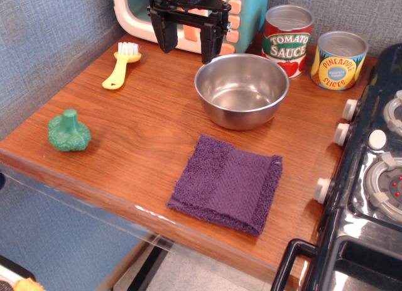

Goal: Place the brush on top of the purple towel.

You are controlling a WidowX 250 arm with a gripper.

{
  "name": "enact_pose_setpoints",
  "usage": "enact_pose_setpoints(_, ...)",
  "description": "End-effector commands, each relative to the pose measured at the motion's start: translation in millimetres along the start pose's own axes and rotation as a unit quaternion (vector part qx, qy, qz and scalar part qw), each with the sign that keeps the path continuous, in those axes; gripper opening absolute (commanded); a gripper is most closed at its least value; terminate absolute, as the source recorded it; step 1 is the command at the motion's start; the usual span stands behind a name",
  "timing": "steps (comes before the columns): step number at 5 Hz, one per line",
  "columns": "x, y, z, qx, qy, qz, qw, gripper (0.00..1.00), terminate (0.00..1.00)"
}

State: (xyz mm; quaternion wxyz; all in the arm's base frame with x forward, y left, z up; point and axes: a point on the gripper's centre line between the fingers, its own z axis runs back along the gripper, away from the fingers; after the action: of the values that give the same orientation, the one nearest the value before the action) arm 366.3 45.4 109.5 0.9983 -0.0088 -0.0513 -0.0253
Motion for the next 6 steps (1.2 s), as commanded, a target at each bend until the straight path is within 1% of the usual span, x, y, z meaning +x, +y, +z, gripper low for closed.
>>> enact_pose_setpoints(1,0,0,0,0.000,0.000,0.000,1.0000,1.00,0.00)
enact_pose_setpoints(2,8,19,-5,0.007,-0.016,-0.009,0.9998,1.00,0.00)
enact_pose_setpoints(3,11,51,-8,0.032,-0.034,0.010,0.9989,1.00,0.00)
enact_pose_setpoints(4,11,93,-8,0.057,-0.051,0.049,0.9959,1.00,0.00)
enact_pose_setpoints(5,16,135,-17,0.072,-0.055,0.114,0.9893,1.00,0.00)
enact_pose_setpoints(6,25,151,-29,0.064,-0.052,0.147,0.9858,1.00,0.00)
